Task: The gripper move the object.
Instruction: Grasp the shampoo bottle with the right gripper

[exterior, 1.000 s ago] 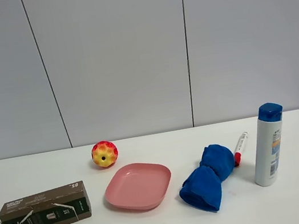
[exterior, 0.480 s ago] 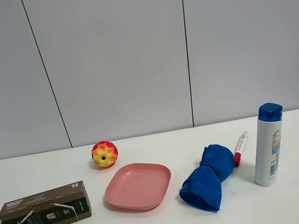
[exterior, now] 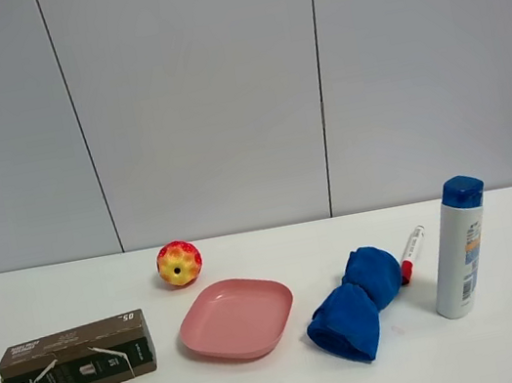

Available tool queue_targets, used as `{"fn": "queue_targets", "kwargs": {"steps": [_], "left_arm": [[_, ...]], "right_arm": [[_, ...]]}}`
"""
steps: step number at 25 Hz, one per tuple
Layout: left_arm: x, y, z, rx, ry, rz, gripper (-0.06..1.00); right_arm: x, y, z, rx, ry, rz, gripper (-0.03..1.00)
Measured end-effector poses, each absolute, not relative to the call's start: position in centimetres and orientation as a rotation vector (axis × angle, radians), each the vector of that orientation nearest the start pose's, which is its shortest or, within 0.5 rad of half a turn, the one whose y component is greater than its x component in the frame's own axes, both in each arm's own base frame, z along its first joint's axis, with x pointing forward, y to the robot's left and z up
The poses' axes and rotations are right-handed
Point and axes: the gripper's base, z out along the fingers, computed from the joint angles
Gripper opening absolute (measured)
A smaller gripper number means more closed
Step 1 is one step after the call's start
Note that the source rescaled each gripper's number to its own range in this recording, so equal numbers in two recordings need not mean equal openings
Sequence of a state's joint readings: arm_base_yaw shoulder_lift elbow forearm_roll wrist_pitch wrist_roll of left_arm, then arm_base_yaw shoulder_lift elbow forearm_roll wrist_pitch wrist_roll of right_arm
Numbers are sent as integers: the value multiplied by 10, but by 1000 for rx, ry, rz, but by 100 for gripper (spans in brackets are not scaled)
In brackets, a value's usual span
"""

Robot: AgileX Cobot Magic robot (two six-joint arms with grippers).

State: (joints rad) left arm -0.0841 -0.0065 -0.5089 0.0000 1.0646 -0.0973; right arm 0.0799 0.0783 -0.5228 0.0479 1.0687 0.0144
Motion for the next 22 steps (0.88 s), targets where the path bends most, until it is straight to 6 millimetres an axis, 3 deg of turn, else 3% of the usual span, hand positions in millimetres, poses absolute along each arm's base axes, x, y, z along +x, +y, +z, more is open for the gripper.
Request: {"fn": "queue_targets", "kwargs": {"steps": [6, 10, 14, 18, 22], "left_arm": [[-7, 1, 279, -13, 2035, -114, 100], [-7, 1, 279, -13, 2035, -114, 100], [-7, 1, 279, -13, 2035, -114, 100], [-7, 1, 279, -13, 2035, -114, 100], [-7, 1, 279, -13, 2034, -114, 100]], "right_arm": [[53, 9, 320, -223, 2248, 50, 100], [94, 12, 330, -317, 2287, 10, 100], [131, 11, 324, -407, 2285, -90, 100], [153, 12, 314, -483, 2248, -170, 100], [164, 14, 280, -558, 2214, -206, 100]]}}
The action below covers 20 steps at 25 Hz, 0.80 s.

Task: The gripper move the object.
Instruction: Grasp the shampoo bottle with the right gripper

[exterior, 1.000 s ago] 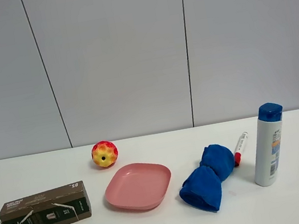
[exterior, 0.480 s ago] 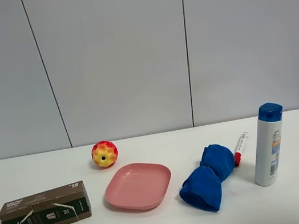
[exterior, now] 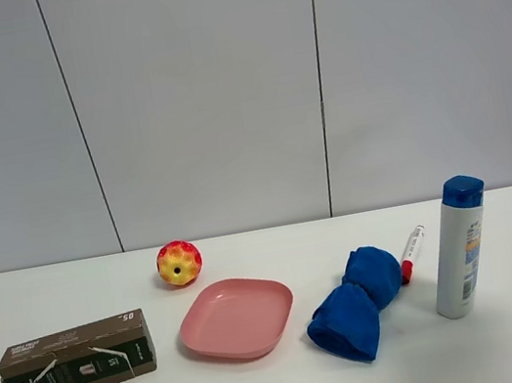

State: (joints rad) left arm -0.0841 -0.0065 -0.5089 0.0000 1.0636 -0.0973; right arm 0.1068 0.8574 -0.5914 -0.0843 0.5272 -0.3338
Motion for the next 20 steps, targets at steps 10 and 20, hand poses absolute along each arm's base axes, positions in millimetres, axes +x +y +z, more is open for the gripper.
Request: {"fn": "queue_targets", "kwargs": {"steps": [10, 20], "left_arm": [[-7, 1, 280, -13, 2030, -114, 100], [-7, 1, 280, -13, 2030, -114, 100]], "right_arm": [[173, 18, 222, -559, 2169, -174, 100], [199, 22, 190, -563, 2152, -156, 100]]}}
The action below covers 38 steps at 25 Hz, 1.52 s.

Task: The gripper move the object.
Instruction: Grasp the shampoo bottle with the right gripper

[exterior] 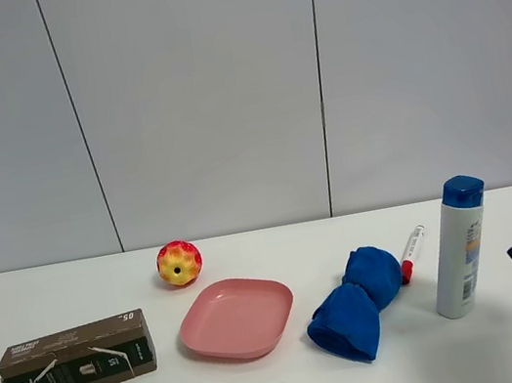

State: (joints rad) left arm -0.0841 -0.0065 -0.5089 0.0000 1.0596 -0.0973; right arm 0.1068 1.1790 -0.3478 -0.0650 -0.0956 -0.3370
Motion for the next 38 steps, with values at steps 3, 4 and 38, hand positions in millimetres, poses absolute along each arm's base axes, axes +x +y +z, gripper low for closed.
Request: {"fn": "queue_targets", "kwargs": {"steps": [3, 4, 38], "left_arm": [[-7, 1, 280, -13, 2030, -114, 100], [-7, 1, 280, -13, 2030, -114, 100], [-7, 1, 280, -13, 2030, -114, 100]], "right_arm": [[205, 23, 180, -570, 2175, -149, 100], [207, 23, 177, -572, 2178, -148, 100], [254, 36, 117, -579, 1908, -108, 100]]}}
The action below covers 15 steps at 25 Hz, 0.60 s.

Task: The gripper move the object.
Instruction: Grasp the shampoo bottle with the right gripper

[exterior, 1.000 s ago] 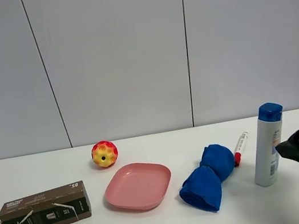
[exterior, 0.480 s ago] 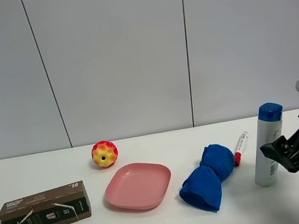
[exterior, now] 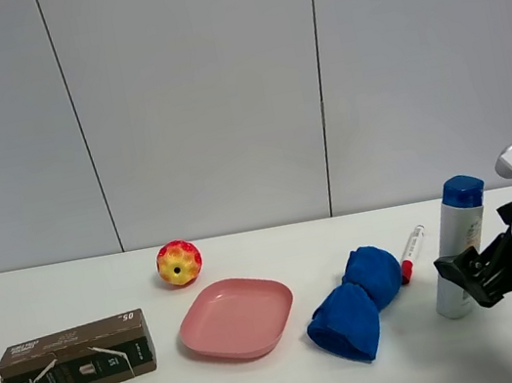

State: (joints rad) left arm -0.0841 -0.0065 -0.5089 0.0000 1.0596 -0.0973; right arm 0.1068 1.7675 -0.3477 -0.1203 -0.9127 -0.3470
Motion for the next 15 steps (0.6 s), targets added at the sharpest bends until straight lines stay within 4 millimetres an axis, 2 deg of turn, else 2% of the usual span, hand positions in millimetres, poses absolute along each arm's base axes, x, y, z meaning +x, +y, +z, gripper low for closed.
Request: {"fn": "queue_targets", "kwargs": {"steps": [15], "left_arm": [[-7, 1, 280, -13, 2030, -114, 100]], "right_arm": [[259, 40, 104, -556, 1787, -70, 100]]}}
